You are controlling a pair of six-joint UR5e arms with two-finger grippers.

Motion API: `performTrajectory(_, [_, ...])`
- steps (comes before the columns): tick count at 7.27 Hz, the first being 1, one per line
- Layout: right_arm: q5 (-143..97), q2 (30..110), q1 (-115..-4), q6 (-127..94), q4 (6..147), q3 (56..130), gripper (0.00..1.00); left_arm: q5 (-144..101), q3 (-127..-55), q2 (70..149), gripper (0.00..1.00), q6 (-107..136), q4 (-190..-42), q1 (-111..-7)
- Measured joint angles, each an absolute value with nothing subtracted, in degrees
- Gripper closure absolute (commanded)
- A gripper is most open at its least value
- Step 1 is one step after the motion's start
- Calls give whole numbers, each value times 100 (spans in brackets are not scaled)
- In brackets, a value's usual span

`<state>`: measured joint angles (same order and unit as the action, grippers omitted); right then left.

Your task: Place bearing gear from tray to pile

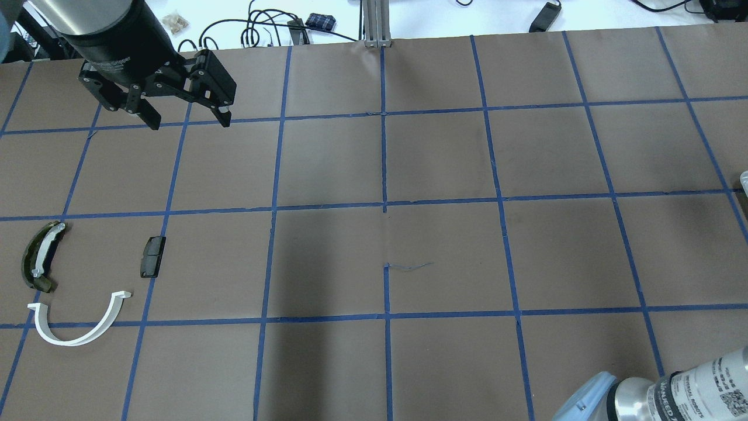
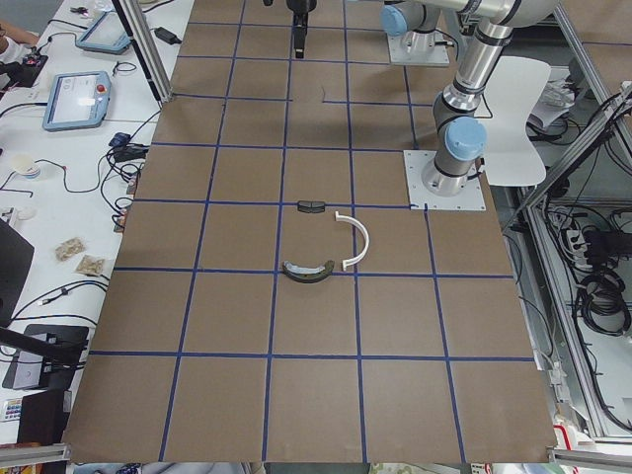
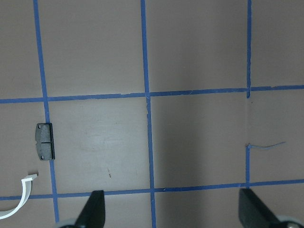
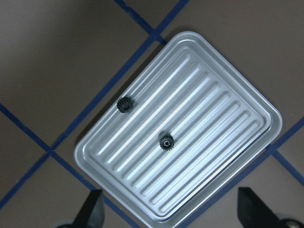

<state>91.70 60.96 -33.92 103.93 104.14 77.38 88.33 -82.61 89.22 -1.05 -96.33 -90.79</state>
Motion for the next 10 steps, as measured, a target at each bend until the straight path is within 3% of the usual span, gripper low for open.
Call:
performTrajectory(2, [8847, 5706, -3106, 10618, 11039, 7995, 0, 8831, -8274, 8915, 0, -105, -9633, -9079])
performTrajectory(6, [8340, 5845, -2960, 9983, 12647, 9375, 0, 8824, -8278, 8912, 0, -111, -9633, -9079])
performTrajectory(8, [8297, 5841, -2968, 9977, 12979, 9621, 0, 8824, -8274, 8912, 0, -110, -9635, -9079])
performTrajectory(9, [8291, 5829, -2970, 9993, 13012, 9646, 5, 8824, -8273, 8912, 0, -108, -9636, -9079])
performTrajectory(10, [8288, 5820, -2970, 10041, 13030, 9643, 19, 8824, -8274, 8912, 0, -106, -9635, -9079])
